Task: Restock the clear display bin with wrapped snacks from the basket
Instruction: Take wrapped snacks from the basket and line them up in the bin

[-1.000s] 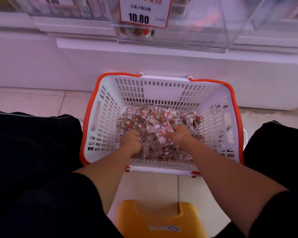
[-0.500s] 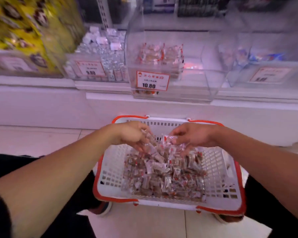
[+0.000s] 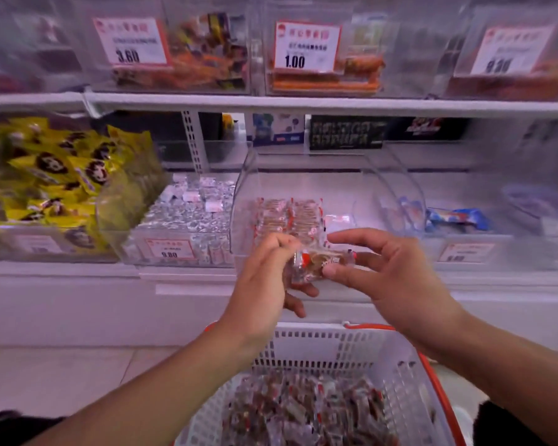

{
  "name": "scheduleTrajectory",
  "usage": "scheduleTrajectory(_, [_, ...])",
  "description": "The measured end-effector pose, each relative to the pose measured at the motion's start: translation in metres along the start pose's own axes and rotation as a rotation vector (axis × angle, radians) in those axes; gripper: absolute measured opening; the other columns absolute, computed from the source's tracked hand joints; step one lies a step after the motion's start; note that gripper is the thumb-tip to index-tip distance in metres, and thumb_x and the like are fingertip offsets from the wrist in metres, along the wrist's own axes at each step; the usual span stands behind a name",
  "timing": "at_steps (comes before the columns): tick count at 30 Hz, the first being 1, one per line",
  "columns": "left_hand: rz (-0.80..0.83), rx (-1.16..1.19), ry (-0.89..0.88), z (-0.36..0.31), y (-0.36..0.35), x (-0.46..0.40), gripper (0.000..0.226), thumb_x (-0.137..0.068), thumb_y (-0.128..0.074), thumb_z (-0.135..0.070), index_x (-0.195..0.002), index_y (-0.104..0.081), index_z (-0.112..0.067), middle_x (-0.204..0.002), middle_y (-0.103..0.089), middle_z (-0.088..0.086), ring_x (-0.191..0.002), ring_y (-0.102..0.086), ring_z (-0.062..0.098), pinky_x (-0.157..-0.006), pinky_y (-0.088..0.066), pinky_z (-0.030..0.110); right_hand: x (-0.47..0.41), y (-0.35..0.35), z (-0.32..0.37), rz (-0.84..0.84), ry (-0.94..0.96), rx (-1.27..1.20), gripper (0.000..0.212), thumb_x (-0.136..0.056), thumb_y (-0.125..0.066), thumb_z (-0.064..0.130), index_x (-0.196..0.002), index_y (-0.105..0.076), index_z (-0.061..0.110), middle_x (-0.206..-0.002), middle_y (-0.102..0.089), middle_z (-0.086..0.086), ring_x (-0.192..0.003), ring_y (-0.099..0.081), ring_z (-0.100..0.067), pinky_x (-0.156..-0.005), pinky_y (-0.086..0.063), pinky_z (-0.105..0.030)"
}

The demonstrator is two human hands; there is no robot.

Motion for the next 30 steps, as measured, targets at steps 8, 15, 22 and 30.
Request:
scheduleTrajectory(8, [0.024,-0.044,-0.134,-0.013,-0.004,-0.012,0.012,-0.101,-0.052,-0.013,-0.101,-0.042,-0.019,-0.061,-0.051,0.002,-0.051,-0.045,0.013,-0.044,-0.036,0.022,-0.011,-0.030,0.015,0.165,0.169,0.050,0.070,-0.085,-0.071,-0.001,-0.140,-0.045,0.034,-0.139,-0.052,0.020,-0.129,-0.047,0.008,-0.101,-0.041,-0.010])
scheduleTrajectory(15, [0.041,-0.348,-0.212,-0.042,-0.002,-0.062,0.019,-0.092,-0.051,-0.043,-0.106,-0.040,-0.035,-0.114,-0.056,0.005,-0.087,-0.061,0.013,-0.063,-0.050,0.022,-0.075,-0.014,0.044,0.345,0.115,0.316,0.044,-0.072,-0.085,0.010,-0.111,-0.067,0.019,-0.097,-0.072,-0.003,-0.085,-0.073,-0.020,-0.077,-0.061,-0.031])
scheduleTrajectory(22, [-0.024,-0.564,-0.151,-0.036,0.035,-0.108,0.007,-0.100,-0.053,-0.035,-0.103,-0.059,-0.035,-0.106,-0.064,-0.012,-0.094,-0.061,-0.002,-0.079,-0.048,0.016,-0.126,-0.004,0.012,0.283,0.057,0.628,0.031,-0.071,-0.087,0.019,-0.096,-0.068,0.020,-0.087,-0.072,0.003,-0.075,-0.067,-0.013,-0.067,-0.056,-0.027])
scheduleTrajectory(30, [-0.047,-1.065,-0.187,-0.017,0.023,-0.114,0.012,-0.096,-0.060,-0.017,-0.095,-0.069,-0.025,-0.094,-0.069,-0.007,-0.083,-0.064,0.010,-0.081,-0.053,0.028,-0.134,-0.028,-0.046,0.367,0.037,1.082,0.031,-0.068,-0.085,0.037,-0.087,-0.068,0.019,-0.084,-0.066,0.005,-0.075,-0.057,-0.014,-0.063,-0.045,-0.021])
Point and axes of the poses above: each hand's wrist, its own x-axis away from the middle knuckle, its own y-axis out of the back of the hand, z = x × y, the point moved 10 cm from there along -x, towards the middle knuckle
